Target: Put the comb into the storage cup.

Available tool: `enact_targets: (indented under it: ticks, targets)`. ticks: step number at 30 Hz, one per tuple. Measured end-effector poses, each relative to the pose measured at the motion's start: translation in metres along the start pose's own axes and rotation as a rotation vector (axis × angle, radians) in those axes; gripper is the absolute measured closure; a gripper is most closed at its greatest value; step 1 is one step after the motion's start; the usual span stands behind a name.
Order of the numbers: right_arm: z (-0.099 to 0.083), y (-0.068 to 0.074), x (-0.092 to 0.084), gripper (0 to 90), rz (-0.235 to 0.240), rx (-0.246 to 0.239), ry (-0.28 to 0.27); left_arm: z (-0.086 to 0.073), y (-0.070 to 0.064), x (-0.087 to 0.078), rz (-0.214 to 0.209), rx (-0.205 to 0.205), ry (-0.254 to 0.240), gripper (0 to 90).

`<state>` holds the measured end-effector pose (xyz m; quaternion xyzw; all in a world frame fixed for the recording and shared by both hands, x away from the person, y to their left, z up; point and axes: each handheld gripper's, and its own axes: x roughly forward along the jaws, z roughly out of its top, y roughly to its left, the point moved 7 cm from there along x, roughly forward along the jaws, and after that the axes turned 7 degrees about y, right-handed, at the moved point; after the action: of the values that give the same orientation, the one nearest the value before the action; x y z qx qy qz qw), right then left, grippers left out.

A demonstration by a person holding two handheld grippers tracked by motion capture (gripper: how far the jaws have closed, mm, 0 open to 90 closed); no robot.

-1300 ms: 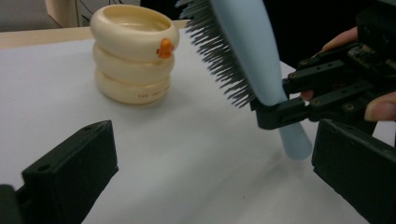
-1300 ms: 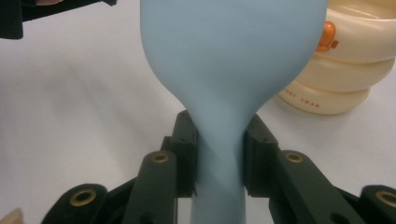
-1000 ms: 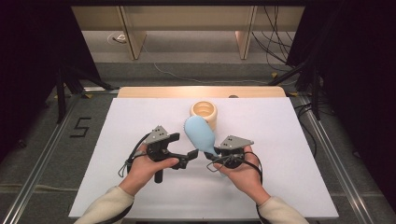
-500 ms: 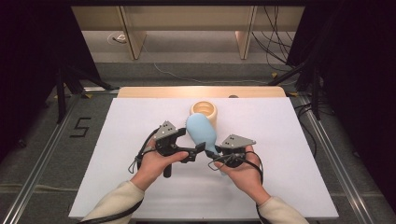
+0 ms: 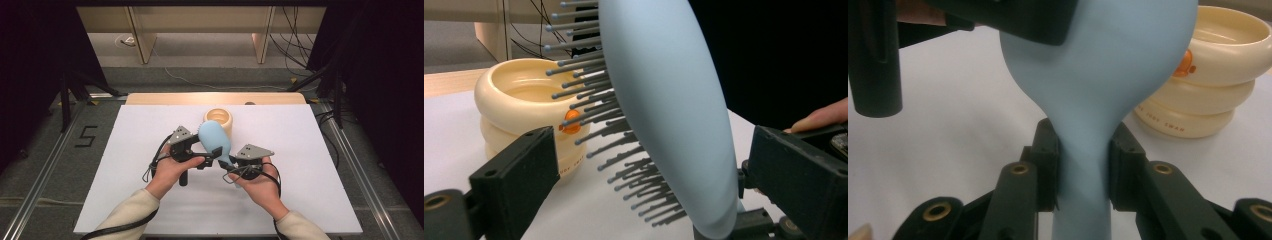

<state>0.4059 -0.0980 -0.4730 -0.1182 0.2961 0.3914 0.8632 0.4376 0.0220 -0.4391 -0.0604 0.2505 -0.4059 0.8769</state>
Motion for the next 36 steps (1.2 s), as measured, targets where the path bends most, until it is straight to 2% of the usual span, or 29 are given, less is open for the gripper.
enact_targets:
  ticks: [6, 14, 21, 24, 27, 31, 32, 36]
  targets:
    - [0.000, 0.003, 0.001, 70.9, 0.007, 0.000, -0.004, 0.002, -0.002, 0.002, -0.023, -0.029, -0.011, 12.5]
    - [0.001, 0.004, 0.001, 70.9, 0.005, -0.003, -0.012, 0.006, -0.003, 0.001, -0.042, -0.044, -0.042, 17.9]
    - [0.001, 0.006, 0.002, 70.9, 0.011, -0.008, -0.011, 0.008, 0.000, 0.001, -0.040, -0.065, -0.066, 21.3]
    - [0.000, 0.006, 0.003, 70.8, 0.012, -0.009, -0.013, 0.010, -0.001, 0.000, -0.041, -0.069, -0.088, 24.7]
    - [0.000, 0.007, 0.003, 70.8, 0.016, -0.008, -0.014, 0.011, -0.001, -0.001, -0.047, -0.074, -0.099, 32.5]
    - [-0.001, 0.008, 0.004, 70.7, 0.033, 0.002, -0.021, 0.013, -0.004, -0.003, -0.075, -0.087, -0.116, 40.3]
    - [-0.001, 0.007, 0.005, 70.6, 0.044, 0.004, -0.018, 0.014, -0.006, -0.004, -0.096, -0.106, -0.127, 42.6]
    - [-0.002, 0.007, 0.007, 70.6, 0.064, 0.006, -0.026, 0.014, -0.011, -0.004, -0.121, -0.097, -0.128, 47.2]
